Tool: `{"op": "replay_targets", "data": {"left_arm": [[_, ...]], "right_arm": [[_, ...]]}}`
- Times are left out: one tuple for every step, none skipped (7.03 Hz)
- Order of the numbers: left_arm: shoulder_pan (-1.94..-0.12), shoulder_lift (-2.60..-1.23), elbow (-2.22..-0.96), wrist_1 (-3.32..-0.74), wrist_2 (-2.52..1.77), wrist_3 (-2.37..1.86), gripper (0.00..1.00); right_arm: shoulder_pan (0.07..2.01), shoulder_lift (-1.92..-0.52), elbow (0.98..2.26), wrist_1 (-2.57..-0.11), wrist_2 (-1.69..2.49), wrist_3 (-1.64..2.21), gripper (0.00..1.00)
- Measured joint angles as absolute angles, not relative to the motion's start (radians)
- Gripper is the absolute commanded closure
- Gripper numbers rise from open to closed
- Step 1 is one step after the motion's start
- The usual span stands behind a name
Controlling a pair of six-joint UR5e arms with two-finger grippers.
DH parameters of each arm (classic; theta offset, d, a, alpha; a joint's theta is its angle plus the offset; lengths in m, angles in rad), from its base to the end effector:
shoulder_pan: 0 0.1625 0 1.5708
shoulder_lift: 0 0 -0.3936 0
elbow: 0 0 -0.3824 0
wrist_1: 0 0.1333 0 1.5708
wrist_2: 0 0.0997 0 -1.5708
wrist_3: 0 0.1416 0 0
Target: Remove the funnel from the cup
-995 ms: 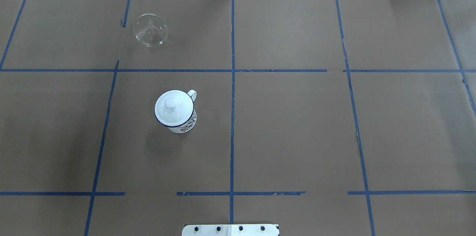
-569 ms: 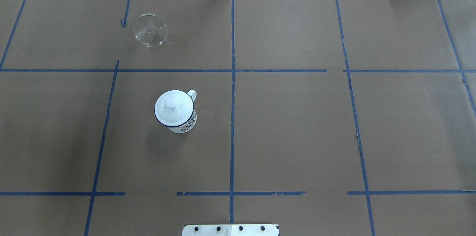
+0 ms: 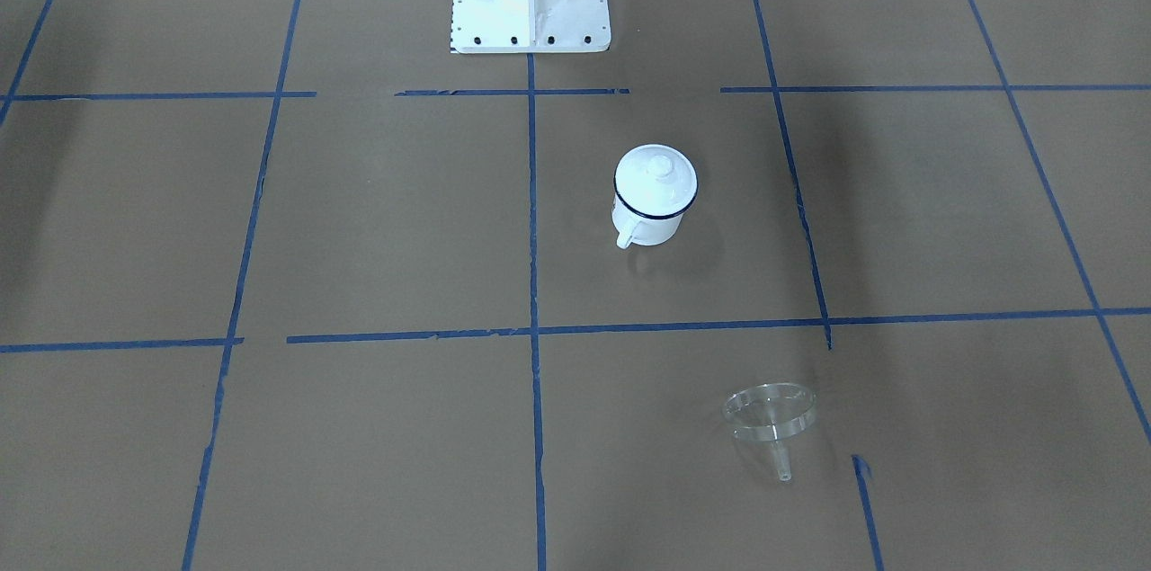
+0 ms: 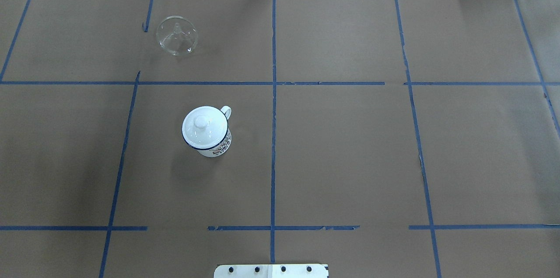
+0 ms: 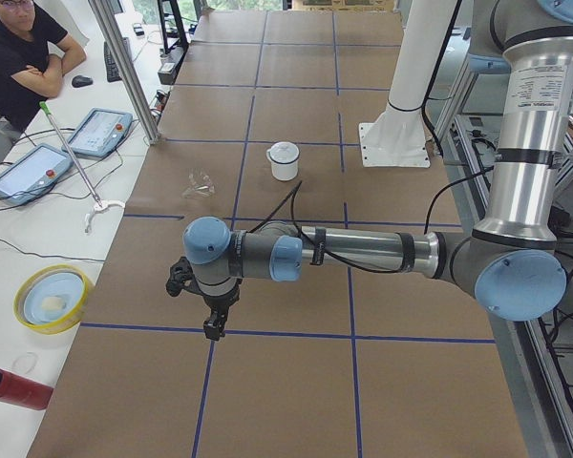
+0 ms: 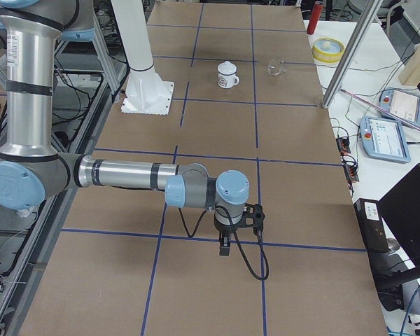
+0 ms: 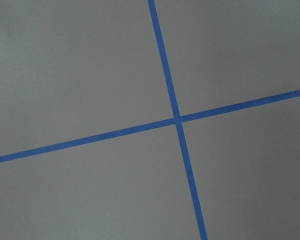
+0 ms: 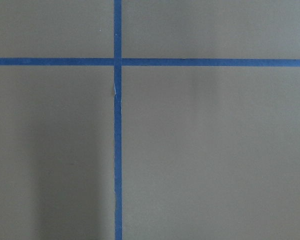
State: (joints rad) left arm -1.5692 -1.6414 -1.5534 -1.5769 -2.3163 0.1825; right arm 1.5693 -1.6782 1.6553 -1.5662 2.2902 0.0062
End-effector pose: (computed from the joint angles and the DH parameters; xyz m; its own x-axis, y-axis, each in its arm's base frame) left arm -0.0364 -0.5154 0.6327 0.7222 0.2219 -0.6551 -0.1349 0.9742 0.1812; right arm 0.0393 -0.4379 0.6709 0.7522 0.0171 0.6587 -0.0032 0.9997 -0.0224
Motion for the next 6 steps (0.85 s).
{"op": "replay_targets", "data": {"left_arm": [[-1.569,-1.642,-1.554,-1.577,-2.316,0.183,0.00],[-1.569,-1.642,-1.554,-1.578,-2.316,0.183,0.00],[-1.569,-1.643,-1.554,-1.578,-2.316,0.183,0.00],[-1.571,-1.642,-1.558,-1.578,-2.316,0.183,0.00],[-1.574,-1.642,-1.564,-1.578,-2.316,0.183,0.00],[-1.575,-1.642,-1.569,-1.577,-2.316,0.183,0.00]], "right_arm": [[1.569,-1.678,1.655,-1.566,2.290,0.006,0.00],[1.569,-1.678,1.655,-1.566,2.290,0.006,0.00],[1.569,-1.678,1.655,-1.566,2.290,0.006,0.00],[1.569,-1.678,1.655,-1.566,2.290,0.006,0.00],[1.569,-1.678,1.655,-1.566,2.290,0.006,0.00],[1.569,-1.678,1.655,-1.566,2.290,0.006,0.00]]}}
